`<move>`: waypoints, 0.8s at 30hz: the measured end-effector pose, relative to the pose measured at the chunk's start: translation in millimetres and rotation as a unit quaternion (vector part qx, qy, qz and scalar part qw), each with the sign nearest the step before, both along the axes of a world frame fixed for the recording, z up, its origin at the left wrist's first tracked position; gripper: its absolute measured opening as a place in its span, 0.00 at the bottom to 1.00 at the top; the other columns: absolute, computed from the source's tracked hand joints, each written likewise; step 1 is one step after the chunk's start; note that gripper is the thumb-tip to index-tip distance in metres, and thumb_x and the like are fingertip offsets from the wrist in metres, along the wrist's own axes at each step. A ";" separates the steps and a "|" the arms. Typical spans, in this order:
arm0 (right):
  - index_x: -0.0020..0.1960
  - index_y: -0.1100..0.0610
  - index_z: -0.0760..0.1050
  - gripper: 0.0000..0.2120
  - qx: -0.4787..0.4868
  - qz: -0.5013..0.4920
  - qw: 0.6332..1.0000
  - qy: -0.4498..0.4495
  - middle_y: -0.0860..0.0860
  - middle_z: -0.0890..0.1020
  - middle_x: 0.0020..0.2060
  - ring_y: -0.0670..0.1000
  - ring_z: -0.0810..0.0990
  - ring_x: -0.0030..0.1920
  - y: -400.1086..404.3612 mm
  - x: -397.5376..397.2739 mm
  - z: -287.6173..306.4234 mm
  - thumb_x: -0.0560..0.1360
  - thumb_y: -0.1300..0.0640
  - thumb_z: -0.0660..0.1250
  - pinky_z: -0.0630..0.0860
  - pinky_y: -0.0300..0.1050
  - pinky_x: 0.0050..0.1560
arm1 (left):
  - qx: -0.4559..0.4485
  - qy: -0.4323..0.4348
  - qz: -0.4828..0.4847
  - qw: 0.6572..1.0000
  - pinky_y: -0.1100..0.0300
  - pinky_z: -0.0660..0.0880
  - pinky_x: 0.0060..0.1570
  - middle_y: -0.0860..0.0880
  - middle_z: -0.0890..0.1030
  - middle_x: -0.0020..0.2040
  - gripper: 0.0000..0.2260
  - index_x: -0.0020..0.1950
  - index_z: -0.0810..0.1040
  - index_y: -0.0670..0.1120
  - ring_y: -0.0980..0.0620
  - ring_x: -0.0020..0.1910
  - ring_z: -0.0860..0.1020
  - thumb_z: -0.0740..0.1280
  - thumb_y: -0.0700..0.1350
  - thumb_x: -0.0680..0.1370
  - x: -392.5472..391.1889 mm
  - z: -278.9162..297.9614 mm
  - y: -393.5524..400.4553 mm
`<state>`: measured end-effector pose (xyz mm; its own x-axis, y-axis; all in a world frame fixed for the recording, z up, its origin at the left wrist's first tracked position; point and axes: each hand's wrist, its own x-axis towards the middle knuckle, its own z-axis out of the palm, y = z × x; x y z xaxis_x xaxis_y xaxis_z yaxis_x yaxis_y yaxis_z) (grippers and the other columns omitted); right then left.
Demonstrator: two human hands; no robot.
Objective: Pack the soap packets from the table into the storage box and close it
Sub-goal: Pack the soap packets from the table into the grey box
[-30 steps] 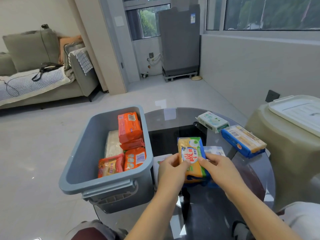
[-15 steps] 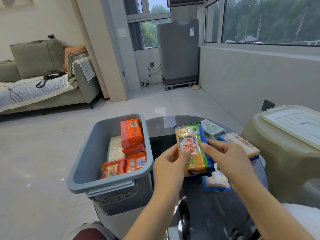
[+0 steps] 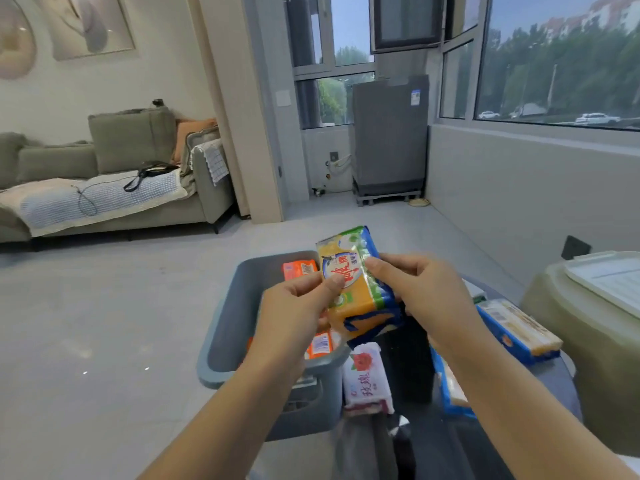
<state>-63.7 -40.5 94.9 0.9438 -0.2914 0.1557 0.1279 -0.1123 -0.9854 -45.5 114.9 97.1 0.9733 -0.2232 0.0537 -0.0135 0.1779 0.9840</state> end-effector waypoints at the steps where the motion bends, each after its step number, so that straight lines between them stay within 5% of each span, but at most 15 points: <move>1: 0.55 0.53 0.80 0.15 -0.005 0.006 1.000 0.005 0.51 0.86 0.40 0.49 0.85 0.36 6.6 5.4 5.2 0.70 0.50 0.71 0.82 0.48 0.37 | -0.005 0.006 0.009 1.000 0.61 0.79 0.29 0.45 0.86 0.40 0.04 0.45 0.83 0.44 0.48 0.38 0.85 0.70 0.43 0.73 1.8 2.1 5.7; 6: 0.57 0.53 0.78 0.18 -0.092 0.025 0.995 0.004 0.52 0.85 0.46 0.51 0.84 0.41 39.5 31.1 23.0 0.70 0.47 0.70 0.82 0.53 0.43 | -0.005 0.030 0.075 0.997 0.62 0.78 0.27 0.45 0.86 0.38 0.05 0.46 0.82 0.43 0.49 0.35 0.85 0.71 0.43 0.72 13.5 13.0 36.7; 9: 0.60 0.54 0.77 0.21 -0.139 0.048 0.989 0.022 0.52 0.84 0.49 0.50 0.83 0.44 56.5 42.1 20.3 0.70 0.46 0.69 0.80 0.47 0.43 | 0.037 0.034 0.092 0.995 0.63 0.77 0.25 0.46 0.86 0.34 0.05 0.45 0.81 0.42 0.51 0.31 0.84 0.71 0.43 0.73 24.5 14.4 59.0; 14: 0.59 0.55 0.74 0.19 -0.199 0.079 0.972 0.094 0.51 0.83 0.45 0.51 0.83 0.43 73.7 46.3 -7.9 0.72 0.48 0.68 0.81 0.51 0.47 | 0.110 0.110 0.083 0.984 0.62 0.76 0.22 0.46 0.84 0.29 0.03 0.42 0.81 0.40 0.52 0.25 0.82 0.71 0.40 0.72 34.5 -4.3 77.9; 19: 0.51 0.54 0.71 0.12 -0.393 0.128 0.896 0.163 0.48 0.78 0.39 0.47 0.78 0.40 79.4 53.1 -16.3 0.73 0.47 0.65 0.77 0.40 0.39 | 0.197 0.169 0.047 0.965 0.57 0.79 0.30 0.41 0.85 0.42 0.08 0.49 0.79 0.40 0.47 0.35 0.84 0.71 0.41 0.72 46.9 -25.8 73.5; 24: 0.53 0.58 0.74 0.14 -0.523 0.199 0.799 0.220 0.53 0.82 0.47 0.47 0.77 0.40 79.2 62.6 -7.6 0.73 0.49 0.66 0.72 0.35 0.38 | 0.236 0.228 -0.021 0.944 0.51 0.81 0.47 0.38 0.83 0.49 0.10 0.54 0.76 0.37 0.43 0.46 0.83 0.68 0.39 0.75 56.6 -31.4 67.9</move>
<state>-1.1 38.7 87.3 0.9600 0.1169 -0.2543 0.0247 -0.9404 -0.3391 11.1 182.8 65.7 0.8611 -0.1561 -0.4838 0.4282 -0.2903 0.8558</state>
